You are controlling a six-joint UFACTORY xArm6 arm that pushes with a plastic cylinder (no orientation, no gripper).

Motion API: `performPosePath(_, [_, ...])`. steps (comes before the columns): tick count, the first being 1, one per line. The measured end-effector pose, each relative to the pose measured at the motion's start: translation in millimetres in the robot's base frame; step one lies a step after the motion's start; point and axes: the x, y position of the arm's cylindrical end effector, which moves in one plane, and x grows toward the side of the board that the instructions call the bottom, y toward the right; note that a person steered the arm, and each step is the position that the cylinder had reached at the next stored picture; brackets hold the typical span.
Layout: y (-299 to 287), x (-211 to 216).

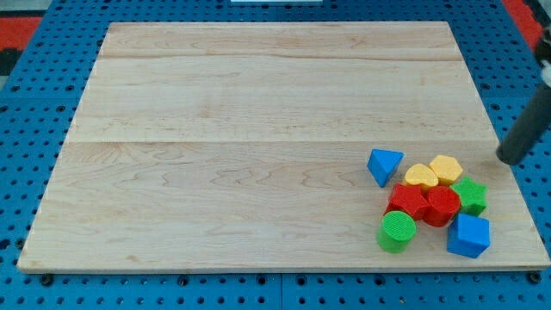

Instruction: Point your arm at bottom right

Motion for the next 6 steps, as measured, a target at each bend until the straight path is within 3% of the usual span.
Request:
performPosePath(1, [1,6])
performPosePath(3, [1,97])
performPosePath(6, [-28,120])
